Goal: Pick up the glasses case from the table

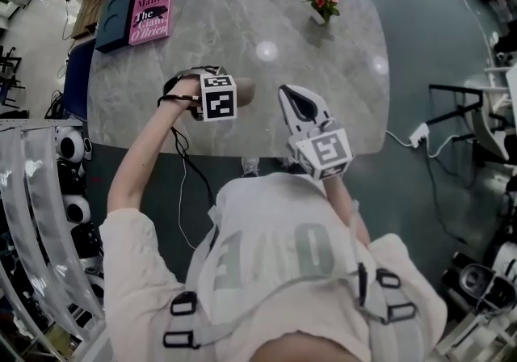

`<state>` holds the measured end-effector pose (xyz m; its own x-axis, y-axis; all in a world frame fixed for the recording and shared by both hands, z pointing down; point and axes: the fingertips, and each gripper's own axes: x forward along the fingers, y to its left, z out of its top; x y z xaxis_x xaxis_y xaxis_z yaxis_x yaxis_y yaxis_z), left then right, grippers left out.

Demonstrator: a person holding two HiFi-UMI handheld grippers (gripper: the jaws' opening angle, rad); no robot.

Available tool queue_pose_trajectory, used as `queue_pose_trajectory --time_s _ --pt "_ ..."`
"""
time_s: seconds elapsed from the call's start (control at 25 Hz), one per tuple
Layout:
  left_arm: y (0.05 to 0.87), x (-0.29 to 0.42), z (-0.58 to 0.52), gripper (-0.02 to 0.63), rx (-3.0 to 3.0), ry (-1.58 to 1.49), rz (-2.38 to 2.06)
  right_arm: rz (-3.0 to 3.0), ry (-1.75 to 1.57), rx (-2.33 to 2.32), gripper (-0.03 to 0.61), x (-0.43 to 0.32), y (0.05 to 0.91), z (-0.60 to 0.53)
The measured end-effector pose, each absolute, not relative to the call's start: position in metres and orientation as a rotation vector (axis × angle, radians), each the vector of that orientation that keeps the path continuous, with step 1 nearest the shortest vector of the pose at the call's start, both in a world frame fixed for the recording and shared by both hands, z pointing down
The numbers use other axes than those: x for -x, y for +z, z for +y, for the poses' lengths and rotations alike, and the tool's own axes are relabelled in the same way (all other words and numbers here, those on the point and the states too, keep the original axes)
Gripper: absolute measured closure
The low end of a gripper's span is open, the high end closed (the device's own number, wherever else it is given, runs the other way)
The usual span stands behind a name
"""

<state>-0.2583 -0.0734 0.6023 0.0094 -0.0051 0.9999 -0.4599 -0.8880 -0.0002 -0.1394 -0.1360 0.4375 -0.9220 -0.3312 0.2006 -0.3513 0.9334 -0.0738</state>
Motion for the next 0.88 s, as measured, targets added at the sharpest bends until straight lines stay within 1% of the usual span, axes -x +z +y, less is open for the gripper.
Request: queue_pose_trajectory --time_s 0.32,0.48,0.64,0.8,0.88 --pt "0.545 0.272 -0.077 0.232 -2.010 1.849 -0.748 -2.941 0.158 -0.503 0.577 0.156 0.434 -0.141" --pt "0.517 0.285 -0.081 0.232 -2.032 1.846 -0.953 -2.951 0.095 -0.451 0.577 0.170 0.428 -0.140" --pt "0.491 0.289 -0.081 0.232 -2.067 1.716 -1.143 -2.951 0.062 -0.388 0.577 0.185 0.426 -0.136" --pt "0.472 0.292 -0.079 0.232 -2.074 1.659 -1.297 -2.953 0.023 -0.359 0.577 0.195 0.426 -0.136" --pt "0.462 0.297 -0.081 0.232 -2.060 1.552 -1.402 -2.952 0.017 -0.367 0.577 0.199 0.429 -0.138"
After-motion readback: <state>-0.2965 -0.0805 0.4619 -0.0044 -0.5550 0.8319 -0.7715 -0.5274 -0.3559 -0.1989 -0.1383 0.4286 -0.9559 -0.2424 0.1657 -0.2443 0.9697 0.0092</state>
